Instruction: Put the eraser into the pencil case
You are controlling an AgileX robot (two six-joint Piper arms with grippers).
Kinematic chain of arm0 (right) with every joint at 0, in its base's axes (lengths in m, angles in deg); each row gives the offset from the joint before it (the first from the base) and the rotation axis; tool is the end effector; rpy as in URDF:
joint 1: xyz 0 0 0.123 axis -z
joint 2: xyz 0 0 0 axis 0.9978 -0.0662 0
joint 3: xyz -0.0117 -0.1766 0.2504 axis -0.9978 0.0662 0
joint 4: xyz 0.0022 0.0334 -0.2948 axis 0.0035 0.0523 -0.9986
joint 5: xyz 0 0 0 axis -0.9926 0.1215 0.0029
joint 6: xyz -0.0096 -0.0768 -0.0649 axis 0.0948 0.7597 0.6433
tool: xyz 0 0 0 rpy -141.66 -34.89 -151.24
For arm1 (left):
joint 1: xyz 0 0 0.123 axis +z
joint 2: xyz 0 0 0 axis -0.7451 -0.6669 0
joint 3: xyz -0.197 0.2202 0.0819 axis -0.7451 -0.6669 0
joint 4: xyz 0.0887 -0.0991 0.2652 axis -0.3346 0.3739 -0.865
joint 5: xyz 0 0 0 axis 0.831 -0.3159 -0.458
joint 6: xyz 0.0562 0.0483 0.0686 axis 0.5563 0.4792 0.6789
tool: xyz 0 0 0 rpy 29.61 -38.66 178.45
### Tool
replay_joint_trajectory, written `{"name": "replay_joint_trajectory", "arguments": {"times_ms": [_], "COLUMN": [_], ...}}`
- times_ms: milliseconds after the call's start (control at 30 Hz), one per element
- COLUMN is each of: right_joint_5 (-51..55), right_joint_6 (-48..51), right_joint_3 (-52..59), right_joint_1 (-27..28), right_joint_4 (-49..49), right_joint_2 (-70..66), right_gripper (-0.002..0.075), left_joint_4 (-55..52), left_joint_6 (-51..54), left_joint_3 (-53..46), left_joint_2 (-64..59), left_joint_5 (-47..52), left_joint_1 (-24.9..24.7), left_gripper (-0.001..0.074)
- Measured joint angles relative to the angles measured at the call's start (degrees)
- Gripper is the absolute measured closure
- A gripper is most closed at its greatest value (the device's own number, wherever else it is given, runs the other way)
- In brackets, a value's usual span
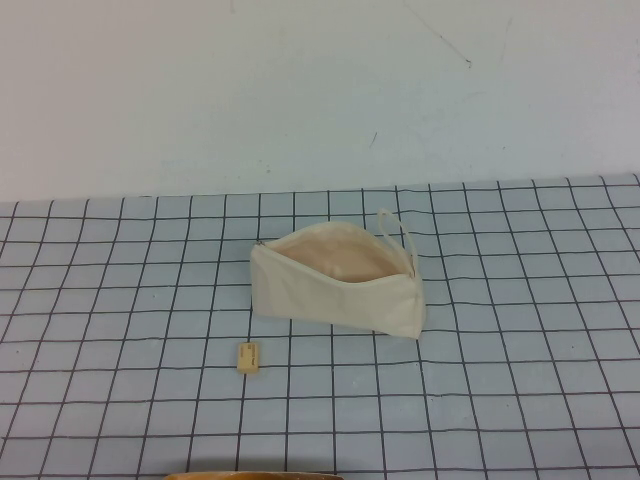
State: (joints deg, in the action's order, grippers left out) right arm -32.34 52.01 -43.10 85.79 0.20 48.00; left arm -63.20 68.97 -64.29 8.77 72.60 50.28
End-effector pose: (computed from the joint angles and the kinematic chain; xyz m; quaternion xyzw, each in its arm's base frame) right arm 0.0864 0.0027 0.1694 -0.0578 0.7991 -0.0259 0.5979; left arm 0.0871 0.0017 0.1737 -0.0365 0.7908 -0.0154 0.6108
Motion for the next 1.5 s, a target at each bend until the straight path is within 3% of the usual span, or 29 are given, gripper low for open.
{"name": "replay_joint_trajectory", "arguments": {"times_ms": [167,400,567,733,900,1333,1500], "right_joint_5": [0.0,0.0,0.0,0.0,0.0,0.0,0.0], "right_joint_6": [0.0,0.0,0.0,0.0,0.0,0.0,0.0], "right_joint_3": [0.0,0.0,0.0,0.0,0.0,0.0,0.0], "right_joint_1": [0.0,0.0,0.0,0.0,0.0,0.0,0.0], "right_joint_4": [0.0,0.0,0.0,0.0,0.0,0.1,0.1], "right_joint_2": [0.0,0.0,0.0,0.0,0.0,0.0,0.0], "right_gripper": [0.0727,0.0727,0.0727,0.0727,0.0727,0.0727,0.0727], "left_joint_4": [7.2,42.6,51.0,49.5,39.7,24.0,18.3], "left_joint_6": [-1.0,-12.6,-12.7,-6.0,5.3,25.6,26.9], "left_joint_3": [-0.3,-0.3,-0.3,0.2,8.5,42.8,54.1], "left_joint_2": [0.0,0.0,0.0,0.0,-5.1,-47.7,-64.0], "left_joint_5": [-2.4,-7.3,-10.7,-11.2,2.8,27.2,28.6], "left_joint_1": [0.0,0.0,0.0,0.0,0.0,-0.1,-5.2], "left_gripper": [0.0736,0.0736,0.0736,0.0736,0.0736,0.0736,0.0736]}}
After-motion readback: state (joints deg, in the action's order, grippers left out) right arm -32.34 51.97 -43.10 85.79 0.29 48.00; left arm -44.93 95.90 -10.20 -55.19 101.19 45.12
